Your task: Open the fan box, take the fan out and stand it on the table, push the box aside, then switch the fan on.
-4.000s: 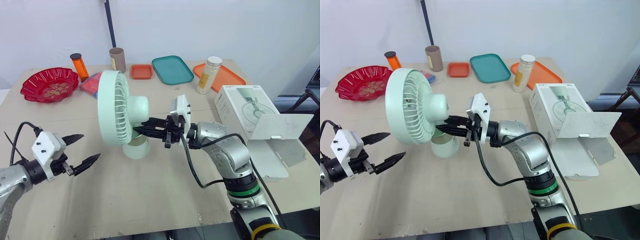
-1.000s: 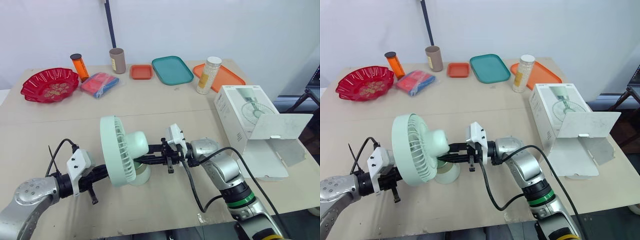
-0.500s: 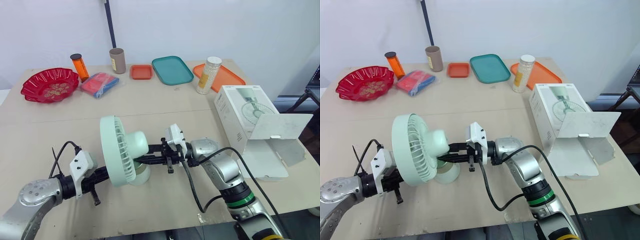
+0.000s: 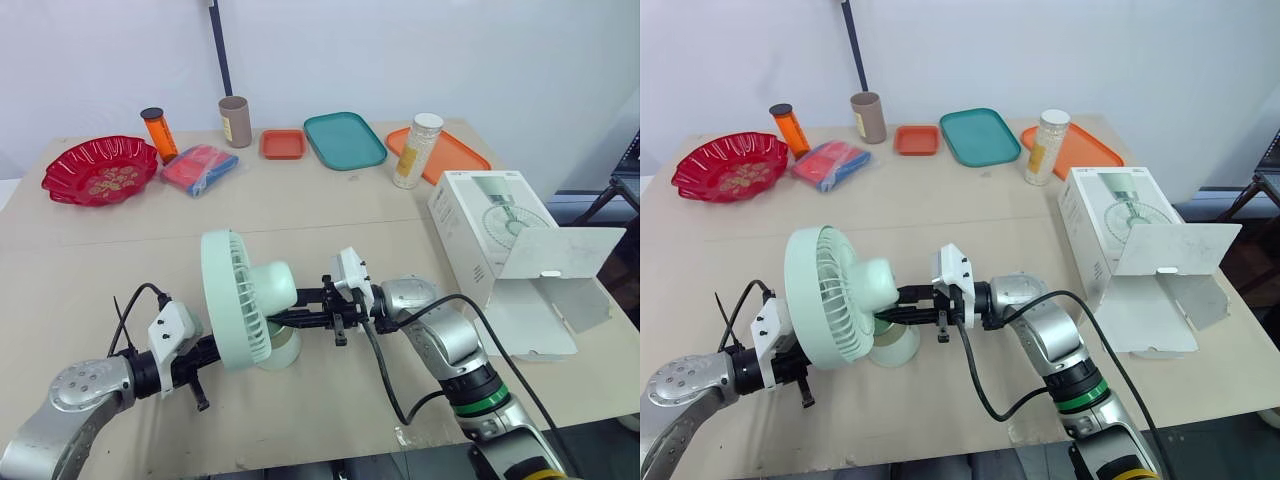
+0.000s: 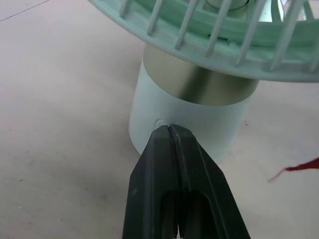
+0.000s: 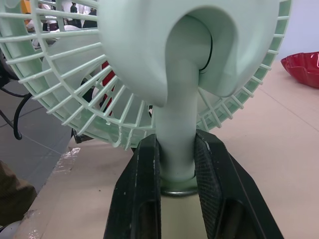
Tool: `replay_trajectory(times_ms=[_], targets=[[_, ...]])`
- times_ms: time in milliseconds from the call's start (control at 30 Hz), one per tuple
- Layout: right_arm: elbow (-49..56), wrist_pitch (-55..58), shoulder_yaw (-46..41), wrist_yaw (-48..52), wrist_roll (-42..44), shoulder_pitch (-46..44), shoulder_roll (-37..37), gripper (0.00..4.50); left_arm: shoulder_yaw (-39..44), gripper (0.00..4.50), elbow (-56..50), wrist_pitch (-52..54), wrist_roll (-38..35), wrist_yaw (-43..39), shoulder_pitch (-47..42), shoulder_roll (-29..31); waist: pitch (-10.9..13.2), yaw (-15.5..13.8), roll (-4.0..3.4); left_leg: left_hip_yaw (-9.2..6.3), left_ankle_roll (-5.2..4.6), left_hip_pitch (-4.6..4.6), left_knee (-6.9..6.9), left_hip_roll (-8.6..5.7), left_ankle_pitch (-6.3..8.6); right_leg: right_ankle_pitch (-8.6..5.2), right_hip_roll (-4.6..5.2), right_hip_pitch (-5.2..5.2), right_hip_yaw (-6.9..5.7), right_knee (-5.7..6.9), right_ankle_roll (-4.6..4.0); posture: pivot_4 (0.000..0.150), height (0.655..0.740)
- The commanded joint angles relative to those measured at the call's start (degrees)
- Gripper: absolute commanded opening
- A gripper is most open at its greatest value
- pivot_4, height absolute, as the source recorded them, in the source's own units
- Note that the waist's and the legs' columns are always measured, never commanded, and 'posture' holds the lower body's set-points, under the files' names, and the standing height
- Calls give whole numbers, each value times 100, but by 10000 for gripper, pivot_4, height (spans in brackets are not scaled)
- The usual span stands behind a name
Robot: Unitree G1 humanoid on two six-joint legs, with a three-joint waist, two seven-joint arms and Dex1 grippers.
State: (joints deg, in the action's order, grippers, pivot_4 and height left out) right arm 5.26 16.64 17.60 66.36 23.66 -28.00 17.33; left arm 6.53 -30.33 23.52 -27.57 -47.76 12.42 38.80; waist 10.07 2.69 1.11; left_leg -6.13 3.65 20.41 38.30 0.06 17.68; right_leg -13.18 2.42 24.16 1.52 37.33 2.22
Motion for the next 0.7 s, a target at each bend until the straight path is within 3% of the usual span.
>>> replay_trajectory(times_ms=[33, 700], targets=[[185, -56, -44, -11, 74, -38, -36, 5770, 98, 634, -50, -119, 17, 5, 17, 21, 0, 0, 0, 0, 0, 0, 0, 0, 0, 0, 0, 0, 0, 0, 0, 1500, 7400], [270, -29, -16, -39, 81, 4, -17, 5770, -20, 634, 49, -143, 100, 98, -140, -68, 0, 0, 0, 0, 0, -1, 0, 0, 0, 0, 0, 0, 0, 1, 0, 1500, 7400]])
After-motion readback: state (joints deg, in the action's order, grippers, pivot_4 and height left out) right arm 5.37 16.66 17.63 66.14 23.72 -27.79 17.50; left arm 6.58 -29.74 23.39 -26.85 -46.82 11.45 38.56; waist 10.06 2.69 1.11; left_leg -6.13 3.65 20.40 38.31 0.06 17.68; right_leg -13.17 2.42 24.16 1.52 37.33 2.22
